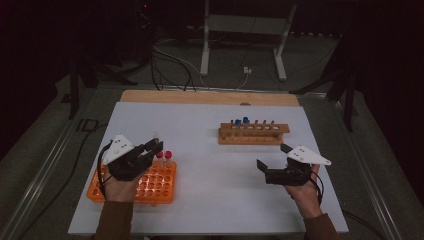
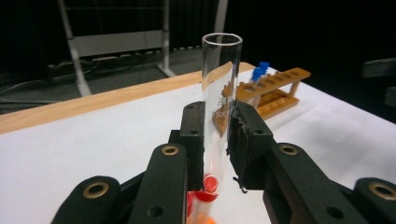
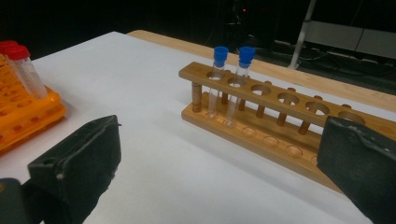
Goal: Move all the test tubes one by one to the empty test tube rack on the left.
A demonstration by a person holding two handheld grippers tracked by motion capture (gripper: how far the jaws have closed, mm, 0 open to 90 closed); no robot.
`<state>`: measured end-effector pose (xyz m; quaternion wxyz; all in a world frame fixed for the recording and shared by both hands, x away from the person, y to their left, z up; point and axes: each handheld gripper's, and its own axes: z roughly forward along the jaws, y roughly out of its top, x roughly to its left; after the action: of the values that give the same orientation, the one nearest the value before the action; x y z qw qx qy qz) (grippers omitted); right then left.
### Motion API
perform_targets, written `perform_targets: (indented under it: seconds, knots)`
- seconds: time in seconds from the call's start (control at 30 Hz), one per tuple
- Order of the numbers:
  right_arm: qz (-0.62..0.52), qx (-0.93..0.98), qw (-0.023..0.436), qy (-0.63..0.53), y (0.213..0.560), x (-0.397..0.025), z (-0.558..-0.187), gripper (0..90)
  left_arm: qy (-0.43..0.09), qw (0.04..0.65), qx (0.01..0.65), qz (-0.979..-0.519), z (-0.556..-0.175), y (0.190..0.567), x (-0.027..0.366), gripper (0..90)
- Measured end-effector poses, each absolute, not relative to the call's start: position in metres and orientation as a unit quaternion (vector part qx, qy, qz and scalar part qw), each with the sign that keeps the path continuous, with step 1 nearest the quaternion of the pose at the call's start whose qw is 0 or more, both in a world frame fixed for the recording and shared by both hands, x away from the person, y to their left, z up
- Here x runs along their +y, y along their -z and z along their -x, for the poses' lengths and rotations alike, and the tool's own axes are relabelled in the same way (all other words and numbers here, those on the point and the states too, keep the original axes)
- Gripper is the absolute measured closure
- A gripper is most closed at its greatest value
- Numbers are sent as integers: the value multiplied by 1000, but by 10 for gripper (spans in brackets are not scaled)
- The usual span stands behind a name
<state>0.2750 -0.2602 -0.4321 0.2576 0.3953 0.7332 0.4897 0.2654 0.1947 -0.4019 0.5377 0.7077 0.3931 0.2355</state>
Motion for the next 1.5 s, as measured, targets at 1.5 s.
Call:
perform_targets:
  seconds: [1.5]
  knots:
    - [-395, 732, 261, -491, 436, -261, -274, 1, -220, 387, 479, -757, -281, 478, 218, 770]
